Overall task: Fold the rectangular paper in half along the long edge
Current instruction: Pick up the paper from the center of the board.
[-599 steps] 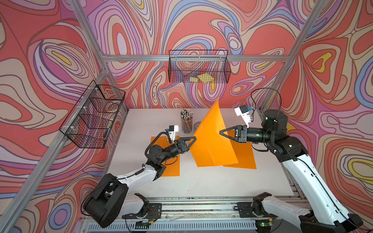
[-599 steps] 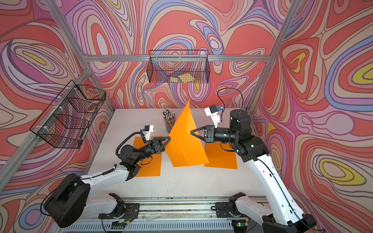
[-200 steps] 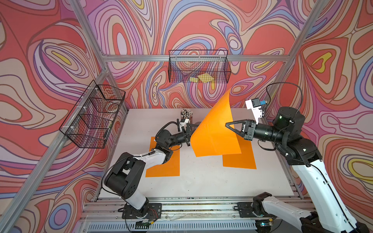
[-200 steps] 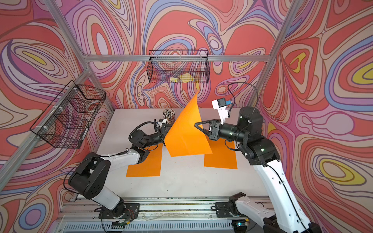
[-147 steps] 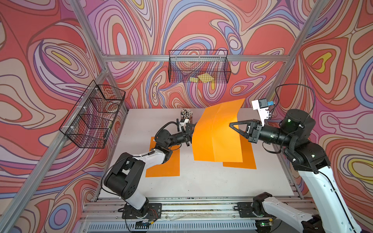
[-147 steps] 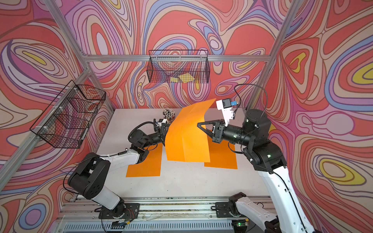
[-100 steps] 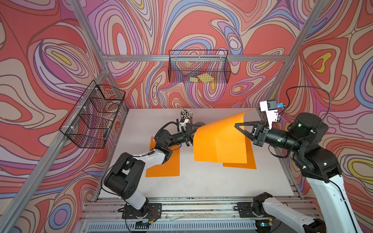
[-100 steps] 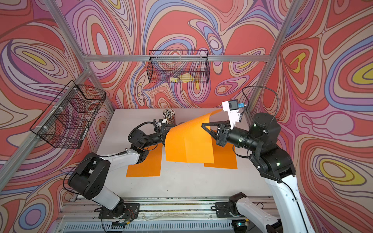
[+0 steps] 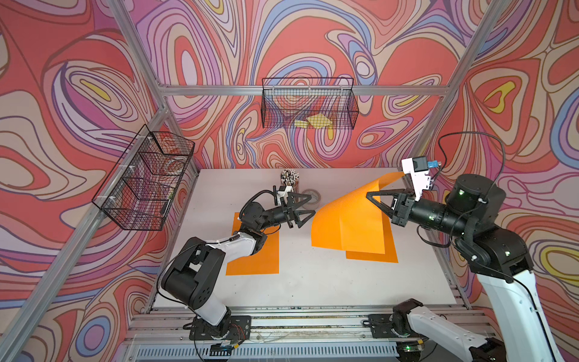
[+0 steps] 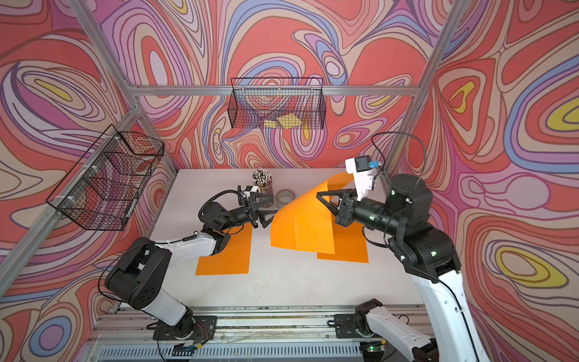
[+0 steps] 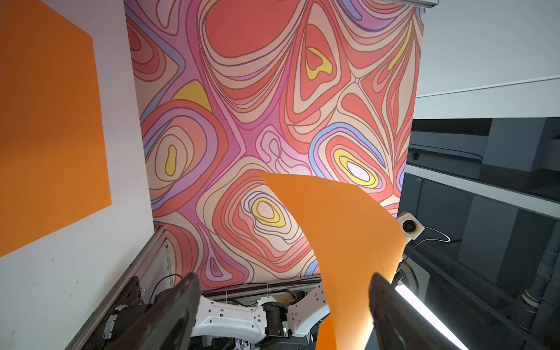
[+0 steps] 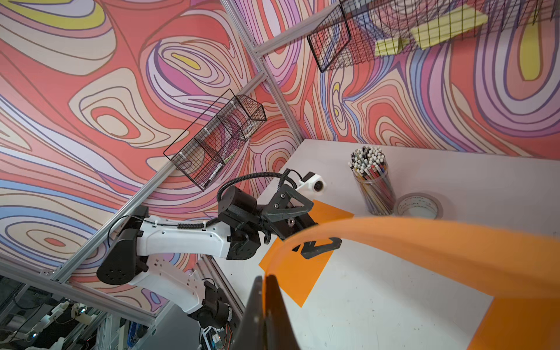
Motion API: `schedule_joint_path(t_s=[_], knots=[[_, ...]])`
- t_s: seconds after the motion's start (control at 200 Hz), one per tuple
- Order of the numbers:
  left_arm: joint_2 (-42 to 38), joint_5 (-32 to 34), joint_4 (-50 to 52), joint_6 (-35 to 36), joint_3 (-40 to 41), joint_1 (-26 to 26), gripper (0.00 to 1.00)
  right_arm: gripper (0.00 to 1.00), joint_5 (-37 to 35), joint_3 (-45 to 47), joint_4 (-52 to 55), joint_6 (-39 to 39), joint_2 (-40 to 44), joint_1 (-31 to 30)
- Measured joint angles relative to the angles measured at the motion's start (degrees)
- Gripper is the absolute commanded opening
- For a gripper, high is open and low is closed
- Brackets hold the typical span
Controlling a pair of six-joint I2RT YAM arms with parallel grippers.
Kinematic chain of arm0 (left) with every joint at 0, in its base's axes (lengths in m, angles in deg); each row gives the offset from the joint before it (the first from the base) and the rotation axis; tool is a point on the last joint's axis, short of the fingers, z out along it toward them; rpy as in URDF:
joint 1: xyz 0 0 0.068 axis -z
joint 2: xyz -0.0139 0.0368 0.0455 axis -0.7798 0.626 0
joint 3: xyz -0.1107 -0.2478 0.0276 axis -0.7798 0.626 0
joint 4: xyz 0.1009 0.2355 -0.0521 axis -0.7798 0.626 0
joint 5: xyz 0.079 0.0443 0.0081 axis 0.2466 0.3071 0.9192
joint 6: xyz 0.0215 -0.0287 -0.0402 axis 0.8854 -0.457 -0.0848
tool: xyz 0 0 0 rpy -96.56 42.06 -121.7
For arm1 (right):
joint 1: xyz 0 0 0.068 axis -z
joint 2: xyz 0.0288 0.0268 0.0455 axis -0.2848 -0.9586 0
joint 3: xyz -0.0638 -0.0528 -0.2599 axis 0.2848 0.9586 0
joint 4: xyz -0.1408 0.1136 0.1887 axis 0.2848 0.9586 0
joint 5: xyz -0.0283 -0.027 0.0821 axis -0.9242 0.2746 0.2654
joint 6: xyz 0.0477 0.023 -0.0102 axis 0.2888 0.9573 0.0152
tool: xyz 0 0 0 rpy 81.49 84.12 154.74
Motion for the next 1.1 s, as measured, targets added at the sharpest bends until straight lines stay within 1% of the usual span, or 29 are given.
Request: schedule_joint_path(t_s=[0.22, 0.491, 0.596, 0.701, 0.791, 1.011, 1.096], knots=[[-1.01, 0.0, -0.02, -0.17, 0.09, 0.0, 0.89, 0.0, 2.29, 3.8, -4.15, 1.88, -2.91, 0.0], [-2.93, 0.02, 0.0, -0.74, 0.44, 0.0, 0.89, 0.0, 5.38, 7.43, -10.51, 3.82, -3.37, 0.0], [-4.24, 0.07, -0.02, -0.92, 0.44, 0.0, 0.87, 0.0, 6.93, 9.22, -12.41, 4.13, -3.41, 0.0], [-5.03, 0.09, -0.15, -0.94, 0.44, 0.0, 0.82, 0.0, 8.81, 11.47, -13.99, 4.57, -3.61, 0.0], [-5.05, 0.15, -0.17, -1.07, 0.44, 0.0, 0.74, 0.0, 9.42, 13.27, -14.14, 4.74, -3.72, 0.0], [-5.03, 0.24, -0.22, -1.33, 0.44, -0.2, 0.61, 0.0, 8.22, 13.84, -11.34, 4.02, -2.51, 0.0], [-4.98, 0.28, -0.22, -1.33, 0.46, -0.42, 0.58, 0.0, 7.43, 13.84, -9.86, 3.56, -2.16, 0.0]])
